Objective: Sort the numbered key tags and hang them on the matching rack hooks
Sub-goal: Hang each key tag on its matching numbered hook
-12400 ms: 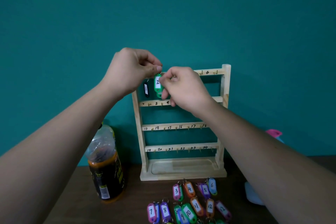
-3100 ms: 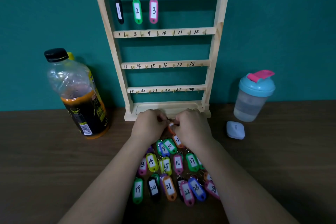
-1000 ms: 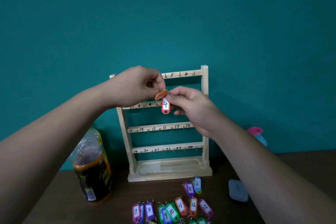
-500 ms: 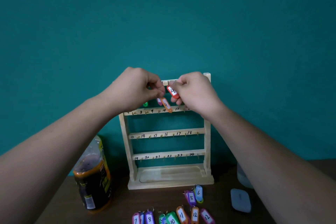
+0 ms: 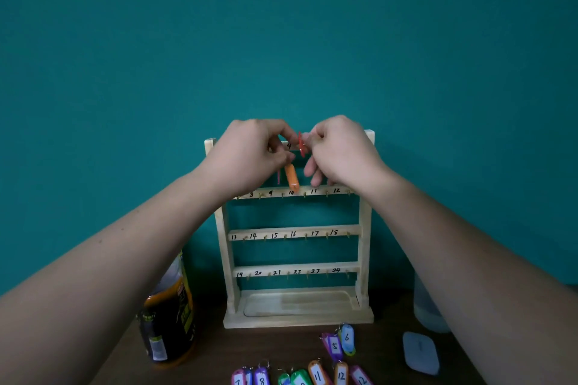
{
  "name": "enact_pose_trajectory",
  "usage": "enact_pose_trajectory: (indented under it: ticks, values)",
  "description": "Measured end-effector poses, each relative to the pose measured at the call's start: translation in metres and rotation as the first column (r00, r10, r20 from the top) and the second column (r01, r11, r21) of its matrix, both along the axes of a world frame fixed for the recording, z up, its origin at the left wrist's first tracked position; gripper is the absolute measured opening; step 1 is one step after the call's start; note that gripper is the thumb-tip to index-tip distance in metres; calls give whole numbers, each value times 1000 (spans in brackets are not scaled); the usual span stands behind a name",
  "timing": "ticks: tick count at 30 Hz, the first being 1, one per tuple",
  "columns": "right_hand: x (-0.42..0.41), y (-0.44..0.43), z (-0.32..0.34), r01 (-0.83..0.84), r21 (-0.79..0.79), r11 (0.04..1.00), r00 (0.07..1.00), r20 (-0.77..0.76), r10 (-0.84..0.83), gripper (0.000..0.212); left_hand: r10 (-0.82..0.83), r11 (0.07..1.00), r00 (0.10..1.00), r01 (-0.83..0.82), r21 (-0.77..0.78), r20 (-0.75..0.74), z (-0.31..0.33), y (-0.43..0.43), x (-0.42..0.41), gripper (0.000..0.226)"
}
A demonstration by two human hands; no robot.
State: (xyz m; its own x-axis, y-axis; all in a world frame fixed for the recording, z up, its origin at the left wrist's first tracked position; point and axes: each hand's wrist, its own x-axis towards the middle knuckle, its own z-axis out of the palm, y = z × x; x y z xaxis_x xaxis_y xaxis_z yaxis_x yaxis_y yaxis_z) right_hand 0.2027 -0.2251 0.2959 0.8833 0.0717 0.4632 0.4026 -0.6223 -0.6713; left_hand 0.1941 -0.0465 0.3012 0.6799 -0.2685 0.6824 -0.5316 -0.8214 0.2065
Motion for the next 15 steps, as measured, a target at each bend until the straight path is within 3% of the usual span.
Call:
enact_pose_trajectory:
  ticks: [3,7,11,15]
  values:
    - [1,-2,5,4,-60,998,999,-42,-7,29,22,1000,1000,-21,-19,17,-2,3,-1,13]
    - [5,-2,9,8,-71,997,990,-138,-18,24,-1,1000,1000,1,23,-1,-4,5,-3,29]
    - [3,-2,8,70,-97,993,994,-79,-78,21,28,996,999,-25,87,-32,-6,2,-4,28]
    - [2,-3,6,80,-105,991,996,-33,-84,24,29,999,999,-30,41,17,-4,1,-8,32]
